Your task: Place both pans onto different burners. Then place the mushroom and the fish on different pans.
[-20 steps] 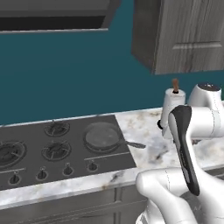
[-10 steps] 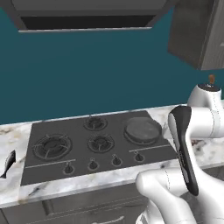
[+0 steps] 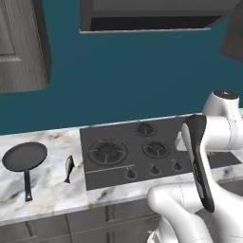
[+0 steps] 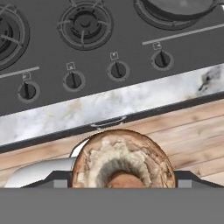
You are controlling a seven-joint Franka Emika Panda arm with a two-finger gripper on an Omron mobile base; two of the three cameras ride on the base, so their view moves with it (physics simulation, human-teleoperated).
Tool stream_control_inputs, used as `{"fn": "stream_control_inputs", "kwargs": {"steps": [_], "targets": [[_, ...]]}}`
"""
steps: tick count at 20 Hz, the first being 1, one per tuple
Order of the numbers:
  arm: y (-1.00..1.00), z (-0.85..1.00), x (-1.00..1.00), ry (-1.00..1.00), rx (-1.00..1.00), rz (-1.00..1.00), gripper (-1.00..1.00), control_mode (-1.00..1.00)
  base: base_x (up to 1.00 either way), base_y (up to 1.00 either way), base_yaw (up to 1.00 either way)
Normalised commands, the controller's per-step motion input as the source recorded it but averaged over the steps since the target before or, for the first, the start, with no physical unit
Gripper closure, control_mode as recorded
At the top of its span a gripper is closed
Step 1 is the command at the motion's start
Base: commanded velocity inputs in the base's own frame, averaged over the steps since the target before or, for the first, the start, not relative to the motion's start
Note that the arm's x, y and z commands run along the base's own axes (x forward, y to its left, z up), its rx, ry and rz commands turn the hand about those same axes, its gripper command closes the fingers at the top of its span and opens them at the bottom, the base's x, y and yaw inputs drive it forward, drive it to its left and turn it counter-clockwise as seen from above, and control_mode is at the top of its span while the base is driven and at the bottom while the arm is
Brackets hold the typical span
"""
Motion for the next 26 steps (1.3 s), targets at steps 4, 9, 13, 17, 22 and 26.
{"fn": "stream_control_inputs", "kwargs": {"steps": [4,9,13,17,22,26], "targets": [[0.0,0.0,0.0,0.0,0.0,0.0,1.0,1.0,0.0,0.75,0.0],[0.0,0.0,0.0,0.0,0.0,0.0,1.0,1.0,0.0,0.72,0.0],[0.0,0.0,0.0,0.0,0.0,0.0,1.0,1.0,0.11,0.34,0.0],[0.0,0.0,0.0,0.0,0.0,0.0,1.0,1.0,0.15,0.29,0.0],[0.0,0.0,0.0,0.0,0.0,0.0,1.0,1.0,0.3,0.42,0.0],[0.0,0.0,0.0,0.0,0.0,0.0,1.0,1.0,0.23,0.55,0.0]]}}
